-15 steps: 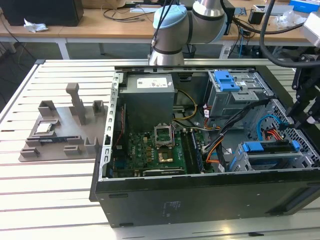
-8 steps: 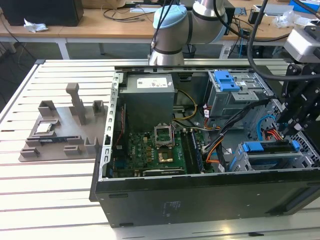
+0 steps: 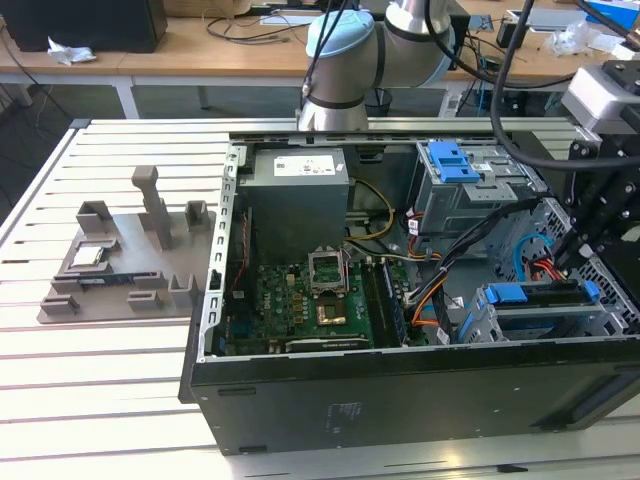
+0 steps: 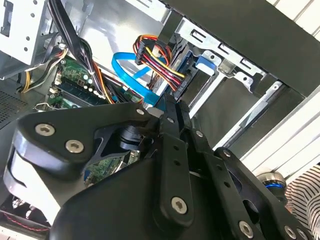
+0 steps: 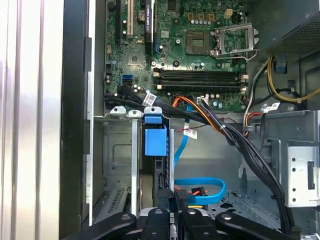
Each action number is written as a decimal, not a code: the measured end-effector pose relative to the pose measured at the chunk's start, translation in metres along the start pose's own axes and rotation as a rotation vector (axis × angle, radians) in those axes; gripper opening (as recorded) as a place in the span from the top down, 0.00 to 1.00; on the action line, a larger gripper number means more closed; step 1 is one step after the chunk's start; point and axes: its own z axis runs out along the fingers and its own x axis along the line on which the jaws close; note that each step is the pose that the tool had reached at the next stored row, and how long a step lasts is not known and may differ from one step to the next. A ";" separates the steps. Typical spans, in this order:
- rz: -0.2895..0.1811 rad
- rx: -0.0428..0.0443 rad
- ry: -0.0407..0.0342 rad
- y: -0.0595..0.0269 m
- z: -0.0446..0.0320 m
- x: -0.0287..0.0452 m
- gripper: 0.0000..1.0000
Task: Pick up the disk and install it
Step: 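Insert the second disk wire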
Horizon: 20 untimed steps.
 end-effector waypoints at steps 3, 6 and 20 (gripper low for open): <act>0.000 0.0000 0.0015 0.0029 0.0035 0.0009 0.84; -0.001 -0.0001 0.0040 0.0045 0.0066 0.0022 0.84; -0.010 -0.0005 0.0113 0.0041 0.0175 0.0049 0.84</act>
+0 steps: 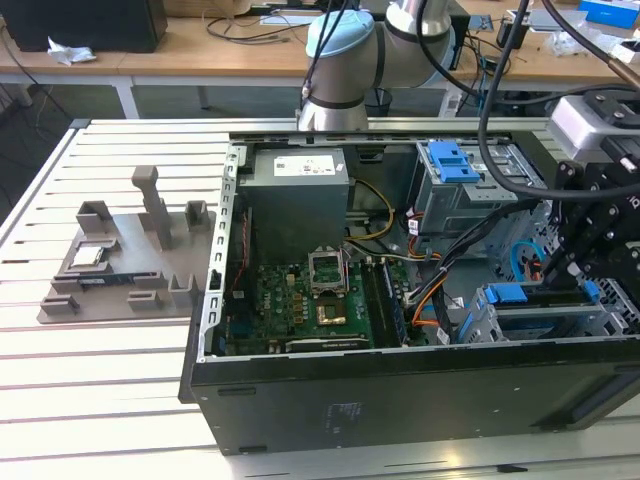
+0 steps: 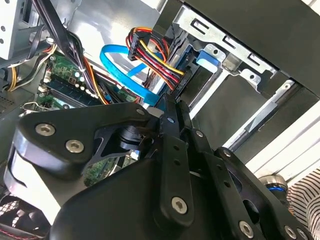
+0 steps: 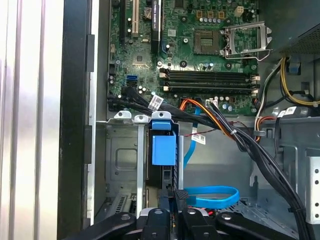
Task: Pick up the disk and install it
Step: 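Insert the second disk wire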
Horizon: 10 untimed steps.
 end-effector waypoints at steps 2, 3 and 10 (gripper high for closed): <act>-0.002 -0.0001 0.0003 -0.0001 0.0017 0.0001 0.84; -0.003 -0.0002 0.0002 -0.0001 0.0025 0.0001 0.84; -0.006 0.0000 -0.0001 0.0005 0.0069 0.0002 0.84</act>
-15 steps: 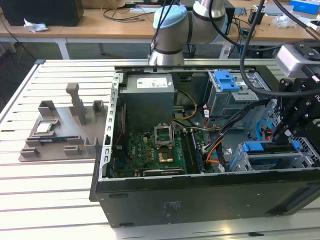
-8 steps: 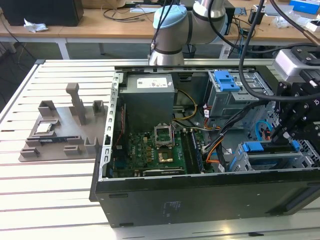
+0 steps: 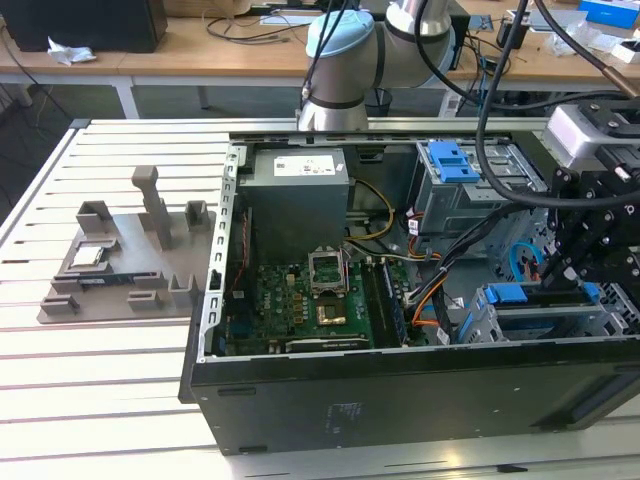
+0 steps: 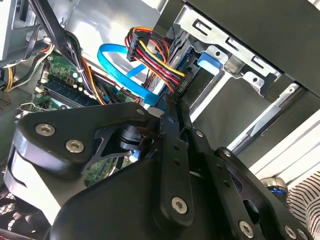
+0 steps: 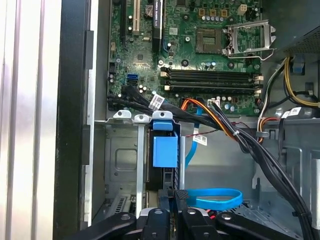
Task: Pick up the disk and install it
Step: 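Insert the second disk wire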
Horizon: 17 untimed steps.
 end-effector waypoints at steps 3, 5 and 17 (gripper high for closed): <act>0.000 -0.0002 0.0004 0.0019 0.0013 0.0001 0.84; 0.000 -0.0002 0.0007 0.0019 0.0012 0.0000 0.84; 0.000 -0.0002 0.0005 -0.0016 0.0020 0.0001 0.76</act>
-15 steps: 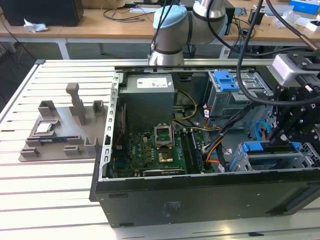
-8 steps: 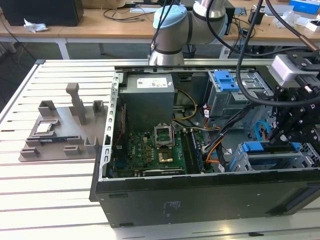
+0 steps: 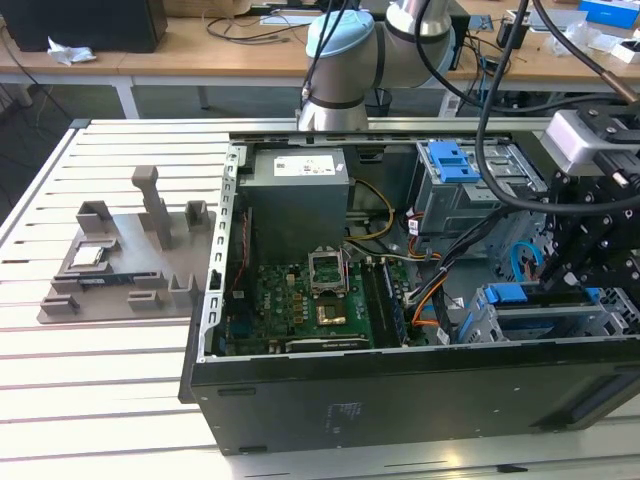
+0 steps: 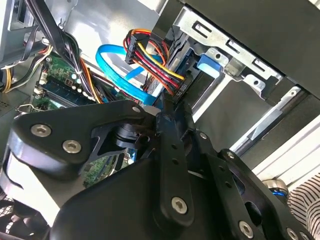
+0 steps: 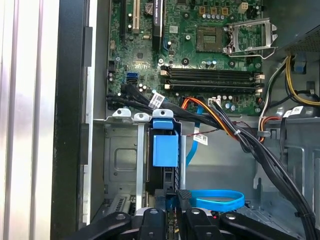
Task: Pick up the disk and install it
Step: 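Insert the second disk wire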
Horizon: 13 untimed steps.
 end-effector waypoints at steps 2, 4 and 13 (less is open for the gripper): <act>0.000 0.0000 0.0002 0.0001 -0.0024 0.0000 0.76; 0.000 0.0001 0.0001 0.0006 -0.0111 -0.0006 0.76; 0.000 -0.0037 -0.0072 0.0002 -0.0046 -0.0013 0.89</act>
